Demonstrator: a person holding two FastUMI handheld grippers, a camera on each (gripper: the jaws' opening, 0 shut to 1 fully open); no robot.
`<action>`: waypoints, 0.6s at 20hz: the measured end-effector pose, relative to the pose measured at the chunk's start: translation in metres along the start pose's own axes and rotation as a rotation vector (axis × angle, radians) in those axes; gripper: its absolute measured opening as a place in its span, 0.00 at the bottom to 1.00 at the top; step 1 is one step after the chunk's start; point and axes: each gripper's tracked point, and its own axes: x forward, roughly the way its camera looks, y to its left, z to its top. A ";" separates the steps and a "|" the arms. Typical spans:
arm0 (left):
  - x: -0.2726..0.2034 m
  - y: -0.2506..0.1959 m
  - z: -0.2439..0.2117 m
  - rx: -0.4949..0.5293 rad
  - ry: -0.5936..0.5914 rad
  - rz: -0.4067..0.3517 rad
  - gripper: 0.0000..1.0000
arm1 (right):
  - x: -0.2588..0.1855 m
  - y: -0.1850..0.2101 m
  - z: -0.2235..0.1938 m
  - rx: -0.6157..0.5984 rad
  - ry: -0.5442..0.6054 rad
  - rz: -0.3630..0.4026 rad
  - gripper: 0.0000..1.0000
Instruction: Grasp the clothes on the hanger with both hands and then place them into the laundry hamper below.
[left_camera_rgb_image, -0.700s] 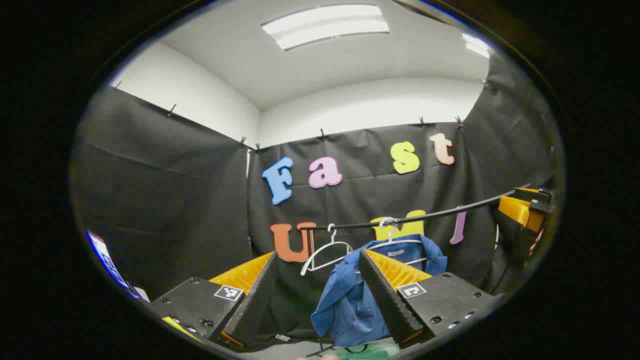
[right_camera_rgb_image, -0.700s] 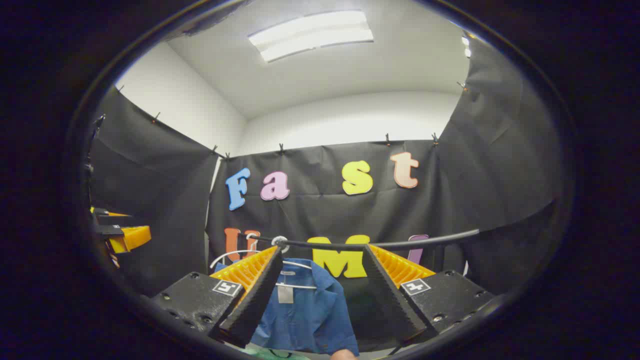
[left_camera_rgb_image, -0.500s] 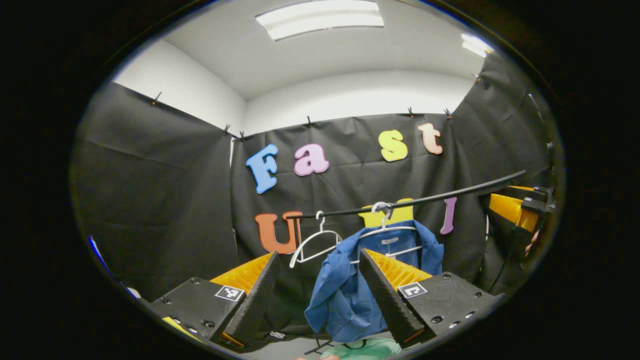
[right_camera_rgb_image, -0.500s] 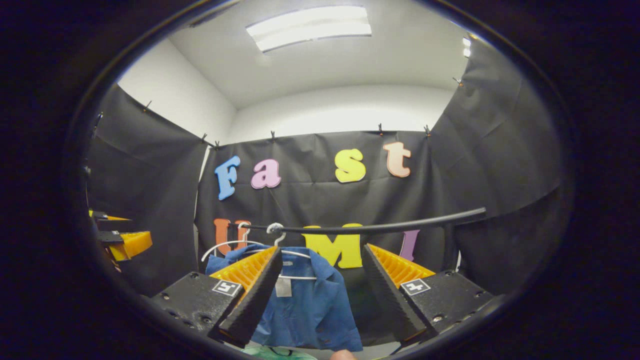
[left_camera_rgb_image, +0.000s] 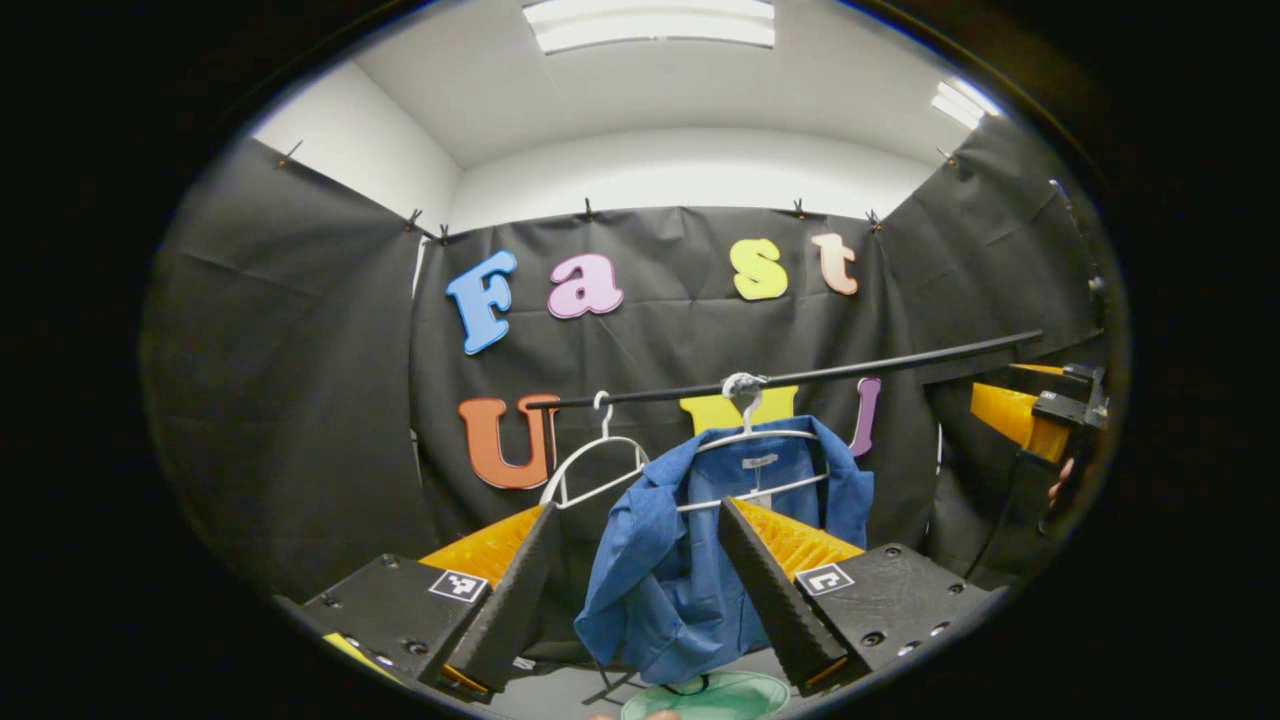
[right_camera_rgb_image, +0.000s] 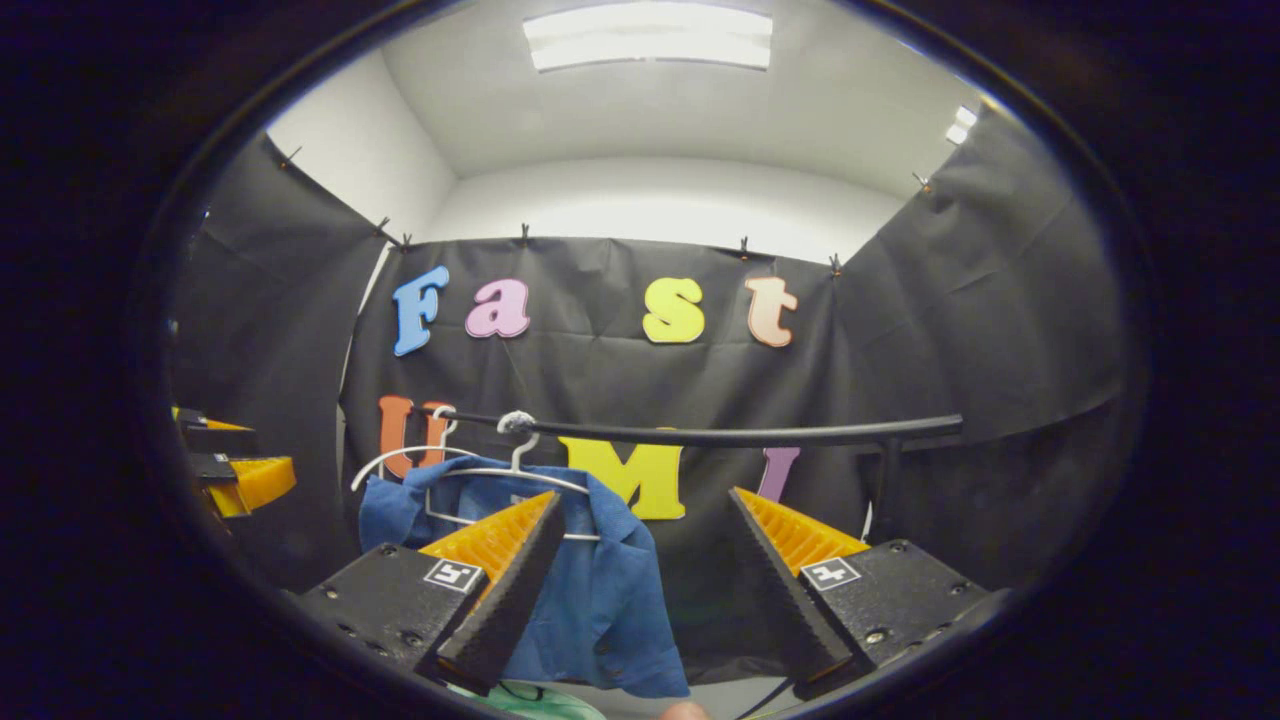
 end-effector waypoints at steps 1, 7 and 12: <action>0.001 -0.004 -0.001 -0.003 0.002 0.003 0.96 | 0.005 -0.001 -0.006 0.005 0.014 0.009 1.00; 0.014 -0.004 -0.020 0.007 0.037 0.037 0.96 | 0.032 0.005 -0.051 0.065 0.115 0.057 1.00; 0.046 -0.006 -0.057 -0.004 0.101 0.046 0.96 | 0.064 0.020 -0.099 0.069 0.208 0.090 1.00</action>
